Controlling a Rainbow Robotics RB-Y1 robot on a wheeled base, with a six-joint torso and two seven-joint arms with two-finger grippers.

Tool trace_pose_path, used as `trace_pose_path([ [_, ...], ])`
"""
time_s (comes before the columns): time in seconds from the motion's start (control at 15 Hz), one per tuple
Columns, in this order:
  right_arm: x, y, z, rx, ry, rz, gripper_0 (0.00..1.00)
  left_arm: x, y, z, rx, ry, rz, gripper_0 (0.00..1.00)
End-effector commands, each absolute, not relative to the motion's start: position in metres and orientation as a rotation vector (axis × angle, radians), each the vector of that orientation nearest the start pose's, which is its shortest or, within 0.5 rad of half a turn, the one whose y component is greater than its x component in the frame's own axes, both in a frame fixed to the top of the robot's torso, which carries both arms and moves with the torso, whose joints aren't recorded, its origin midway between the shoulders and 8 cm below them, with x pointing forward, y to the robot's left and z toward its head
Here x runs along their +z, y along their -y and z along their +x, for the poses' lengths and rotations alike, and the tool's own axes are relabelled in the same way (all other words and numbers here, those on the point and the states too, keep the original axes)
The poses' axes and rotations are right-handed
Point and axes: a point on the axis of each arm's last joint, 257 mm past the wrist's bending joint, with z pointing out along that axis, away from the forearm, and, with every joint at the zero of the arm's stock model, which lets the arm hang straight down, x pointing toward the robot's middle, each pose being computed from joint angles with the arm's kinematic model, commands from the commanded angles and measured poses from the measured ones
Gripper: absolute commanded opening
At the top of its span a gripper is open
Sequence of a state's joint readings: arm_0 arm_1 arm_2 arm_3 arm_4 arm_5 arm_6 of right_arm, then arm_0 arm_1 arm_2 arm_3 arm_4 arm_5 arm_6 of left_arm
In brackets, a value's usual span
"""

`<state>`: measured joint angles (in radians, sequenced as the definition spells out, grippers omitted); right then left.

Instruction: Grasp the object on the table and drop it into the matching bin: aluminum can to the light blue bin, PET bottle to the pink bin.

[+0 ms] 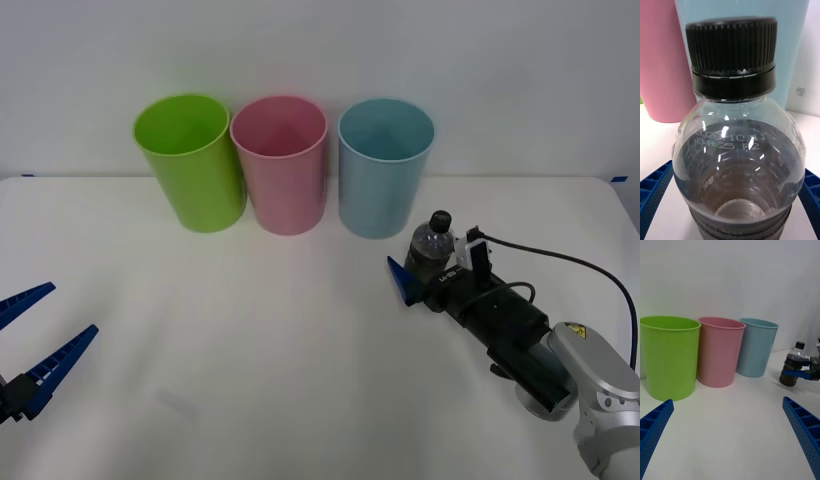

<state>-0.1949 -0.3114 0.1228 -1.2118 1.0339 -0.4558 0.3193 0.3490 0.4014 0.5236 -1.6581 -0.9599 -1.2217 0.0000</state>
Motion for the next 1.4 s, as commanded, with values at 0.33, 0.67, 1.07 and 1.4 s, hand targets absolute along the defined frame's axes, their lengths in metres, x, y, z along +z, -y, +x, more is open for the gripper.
trace_pose_path([
  [0.33,-0.274,0.161,0.550,0.354,-1.593,-0.494,0.00,-0.169,-0.330,0.342,-0.567,-1.441,0.465,1.00],
  [0.67,-0.268,0.151,0.541,0.391,-1.569,-0.518,0.00,-0.169,-0.330,0.342,-0.567,-1.441,0.465,1.00],
  [1.07,-0.225,0.127,0.499,0.434,-1.461,-0.576,0.00,-0.169,-0.330,0.342,-0.567,-1.441,0.465,1.00],
  [1.4,-0.183,0.112,0.449,0.601,-1.430,-0.540,0.00,-0.169,-0.330,0.342,-0.567,-1.441,0.465,1.00],
])
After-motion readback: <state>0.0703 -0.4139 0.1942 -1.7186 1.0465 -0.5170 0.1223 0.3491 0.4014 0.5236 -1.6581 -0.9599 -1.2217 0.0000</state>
